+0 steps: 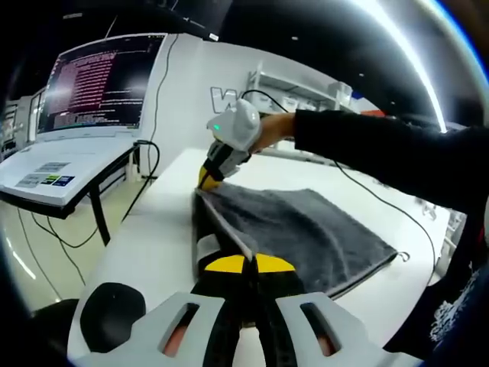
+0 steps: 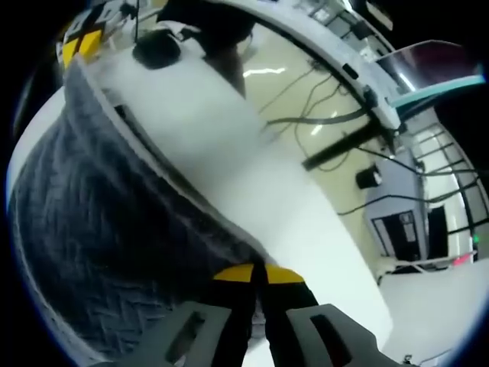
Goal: Open the folded towel by lifting each exposed corner and separating the folded layers until the towel lies flat within the target outline without major curled edges
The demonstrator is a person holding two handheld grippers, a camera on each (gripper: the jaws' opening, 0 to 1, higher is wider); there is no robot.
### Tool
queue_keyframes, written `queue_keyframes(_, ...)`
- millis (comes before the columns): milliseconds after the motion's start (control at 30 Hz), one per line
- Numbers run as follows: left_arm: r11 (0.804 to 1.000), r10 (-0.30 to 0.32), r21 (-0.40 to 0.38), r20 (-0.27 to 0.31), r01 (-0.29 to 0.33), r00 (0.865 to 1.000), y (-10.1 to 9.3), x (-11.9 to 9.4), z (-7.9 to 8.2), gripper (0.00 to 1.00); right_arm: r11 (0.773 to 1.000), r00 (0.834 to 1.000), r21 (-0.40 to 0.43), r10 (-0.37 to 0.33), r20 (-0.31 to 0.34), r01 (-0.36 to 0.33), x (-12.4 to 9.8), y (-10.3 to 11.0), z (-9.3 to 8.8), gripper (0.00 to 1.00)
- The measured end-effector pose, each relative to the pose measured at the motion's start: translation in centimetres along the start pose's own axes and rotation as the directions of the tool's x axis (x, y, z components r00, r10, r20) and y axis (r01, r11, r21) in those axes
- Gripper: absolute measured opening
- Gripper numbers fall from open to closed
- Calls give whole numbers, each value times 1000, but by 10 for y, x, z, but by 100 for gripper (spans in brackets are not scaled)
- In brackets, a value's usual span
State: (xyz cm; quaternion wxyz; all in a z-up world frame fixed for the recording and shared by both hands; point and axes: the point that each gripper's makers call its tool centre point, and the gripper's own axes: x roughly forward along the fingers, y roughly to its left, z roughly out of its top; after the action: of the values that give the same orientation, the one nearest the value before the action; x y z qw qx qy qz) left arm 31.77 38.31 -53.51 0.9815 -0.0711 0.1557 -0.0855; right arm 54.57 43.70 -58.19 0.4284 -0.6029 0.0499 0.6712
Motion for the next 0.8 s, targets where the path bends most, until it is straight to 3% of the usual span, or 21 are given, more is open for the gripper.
queue_keyframes(300,999,-31,-12,9,31,999,-6,1,8,0,997,998,66,-52,32,49,-9,-5,1,0)
queue_keyframes(633,998,-60,-8,20,60,998,-18,2,17,0,995,995,46,-92,35,90,-18,-6,2,0)
queue_keyframes(800,997,-76,4,22,76,997,-28,5,20,0,991,992,77,-112,54,108,-24,-8,-1,0)
